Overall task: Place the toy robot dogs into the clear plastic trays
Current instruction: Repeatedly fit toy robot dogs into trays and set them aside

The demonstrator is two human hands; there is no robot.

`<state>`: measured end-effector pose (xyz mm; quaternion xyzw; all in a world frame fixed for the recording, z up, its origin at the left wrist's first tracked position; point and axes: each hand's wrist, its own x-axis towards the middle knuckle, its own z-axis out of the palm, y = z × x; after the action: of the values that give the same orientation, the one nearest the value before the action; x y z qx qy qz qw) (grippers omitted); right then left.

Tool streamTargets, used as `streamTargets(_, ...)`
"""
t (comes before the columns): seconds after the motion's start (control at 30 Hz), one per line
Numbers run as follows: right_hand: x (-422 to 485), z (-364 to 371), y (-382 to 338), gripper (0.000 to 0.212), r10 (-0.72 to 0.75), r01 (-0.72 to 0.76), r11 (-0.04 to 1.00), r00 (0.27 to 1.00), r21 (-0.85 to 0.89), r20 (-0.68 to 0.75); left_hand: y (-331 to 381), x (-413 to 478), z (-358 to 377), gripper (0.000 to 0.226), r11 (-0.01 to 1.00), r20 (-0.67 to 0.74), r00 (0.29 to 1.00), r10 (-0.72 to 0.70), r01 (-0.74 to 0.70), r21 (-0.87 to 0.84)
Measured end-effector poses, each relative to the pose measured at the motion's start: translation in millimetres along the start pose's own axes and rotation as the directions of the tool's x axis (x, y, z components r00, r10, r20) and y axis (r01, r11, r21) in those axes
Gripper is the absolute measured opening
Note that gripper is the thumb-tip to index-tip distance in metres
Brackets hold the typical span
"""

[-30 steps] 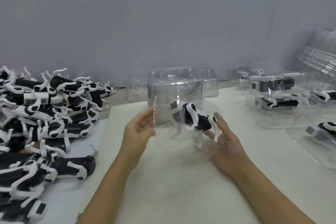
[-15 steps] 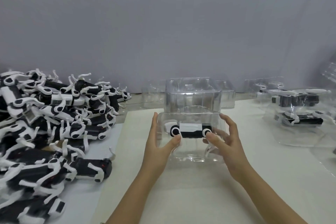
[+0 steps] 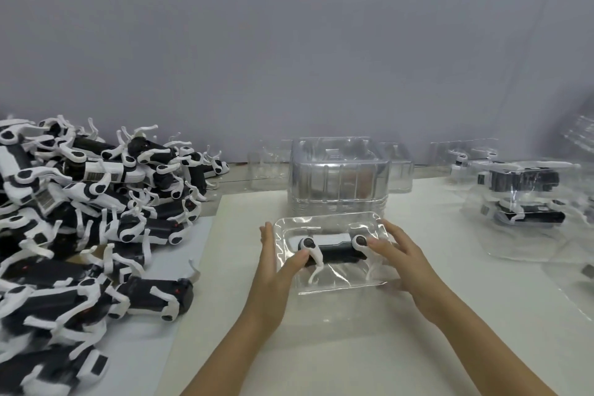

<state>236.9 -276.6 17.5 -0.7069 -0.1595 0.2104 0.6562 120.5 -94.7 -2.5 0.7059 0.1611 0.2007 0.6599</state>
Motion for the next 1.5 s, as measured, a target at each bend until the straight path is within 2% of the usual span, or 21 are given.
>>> streamTargets(0.07, -2, -5, 2, 0.061, 0.008, -0.023, 0.972, 0.998, -0.235, -0.064, -5, -3, -3, 0.119, 0.998, 0.061, 0.996, -0.062, 0.063, -0.013)
streamTargets(0.13, -5, -10, 6, 0.067, -0.029, -0.047, 0.829, 0.992, -0.558, -0.127, -9, -5, -5, 0.113, 0.996, 0.099, 0.992, -0.073, 0.078, -0.043)
streamTargets(0.17, -7, -12, 6, 0.07, -0.029, -0.056, 0.804, 0.991, -0.592, -0.133, -10, -5, -4, 0.106, 0.994, 0.097, 0.993, -0.072, 0.08, -0.08)
streamTargets(0.2, -8, -14, 7, 0.071, -0.006, -0.058, 0.84, 0.993, -0.539, -0.115, -12, -4, -2, 0.1, 0.986, 0.09, 0.993, -0.082, 0.093, -0.135)
streamTargets(0.27, -13, -16, 3, 0.07, 0.057, -0.071, 0.962, 0.997, -0.265, -0.06, -11, -2, 8, 0.096, 0.957, 0.088, 0.989, -0.114, 0.134, -0.259)
streamTargets(0.33, -21, -20, 1, 0.08, 0.082, -0.085, 0.995, 0.995, -0.057, -0.053, -10, 0, 25, 0.1, 0.938, 0.119, 0.987, -0.107, 0.14, -0.316)
streamTargets(0.43, -33, -41, 7, 0.083, 0.034, -0.006, 0.995, 0.963, 0.103, -0.269, -13, 4, 63, 0.091, 0.935, 0.209, 0.974, -0.088, 0.154, -0.321)
streamTargets(0.5, -41, -64, 12, 0.07, -0.041, 0.116, 0.984, 0.884, 0.132, -0.466, -15, 6, 94, 0.09, 0.935, 0.242, 0.967, -0.079, 0.156, -0.318)
streamTargets(0.53, -46, -78, 16, 0.061, -0.078, 0.167, 0.98, 0.83, 0.112, -0.553, -17, 8, 111, 0.081, 0.94, 0.236, 0.969, -0.07, 0.143, -0.308)
streamTargets(0.63, -62, -118, 23, 0.036, -0.208, 0.271, 0.962, 0.671, -0.026, -0.711, -14, 5, 162, 0.069, 0.937, 0.203, 0.975, -0.088, 0.15, -0.314)
streamTargets(0.7, -74, -144, 27, 0.033, -0.258, 0.328, 0.941, 0.527, -0.087, -0.81, -9, 3, 195, 0.071, 0.929, 0.194, 0.975, -0.112, 0.172, -0.328)
streamTargets(0.8, -95, -187, 35, 0.033, -0.24, 0.379, 0.916, 0.251, -0.133, -0.938, 0, -3, 236, 0.075, 0.904, 0.195, 0.975, -0.102, 0.173, -0.392)
streamTargets(0.83, -100, -204, 40, 0.034, -0.216, 0.377, 0.917, 0.193, -0.131, -0.957, 1, -6, 246, 0.075, 0.901, 0.198, 0.976, -0.091, 0.165, -0.4)
streamTargets(0.87, -105, -220, 45, 0.035, -0.177, 0.365, 0.925, 0.175, -0.103, -0.969, 2, -9, 255, 0.077, 0.9, 0.203, 0.976, -0.08, 0.158, -0.407)
streamTargets(0.9, -108, -237, 51, 0.034, -0.123, 0.349, 0.936, 0.196, -0.048, -0.973, 2, -12, 262, 0.081, 0.899, 0.208, 0.975, -0.076, 0.157, -0.41)
streamTargets(0.97, -109, -263, 60, 0.031, -0.023, 0.323, 0.943, 0.31, 0.083, -0.951, 2, -18, 273, 0.095, 0.9, 0.216, 0.974, -0.072, 0.157, -0.407)
streamTargets(1.03, -106, -281, 66, 0.028, -0.002, 0.286, 0.95, 0.402, 0.124, -0.916, 6, -24, 284, 0.097, 0.905, 0.22, 0.971, -0.091, 0.173, -0.39)
streamTargets(1.13, -100, -305, 70, 0.034, -0.007, 0.239, 0.964, 0.458, 0.116, -0.889, 10, -28, 305, 0.08, 0.919, 0.254, 0.959, -0.123, 0.207, -0.337)
streamTargets(1.2, -95, -325, 69, 0.045, 0.006, 0.187, 0.976, 0.483, 0.109, -0.876, 13, -28, 322, 0.078, 0.935, 0.281, 0.95, -0.138, 0.218, -0.279)
streamTargets(1.3, -92, -349, 68, 0.053, -0.007, 0.137, 0.989, 0.459, 0.063, -0.888, 17, -30, 346, 0.079, 0.94, 0.306, 0.942, -0.136, 0.22, -0.261)
streamTargets(1.5, -98, -355, 75, 0.05, -0.092, 0.16, 0.986, 0.234, -0.055, -0.968, 15, -25, 386, 0.084, 0.941, 0.333, 0.934, -0.127, 0.22, -0.257)
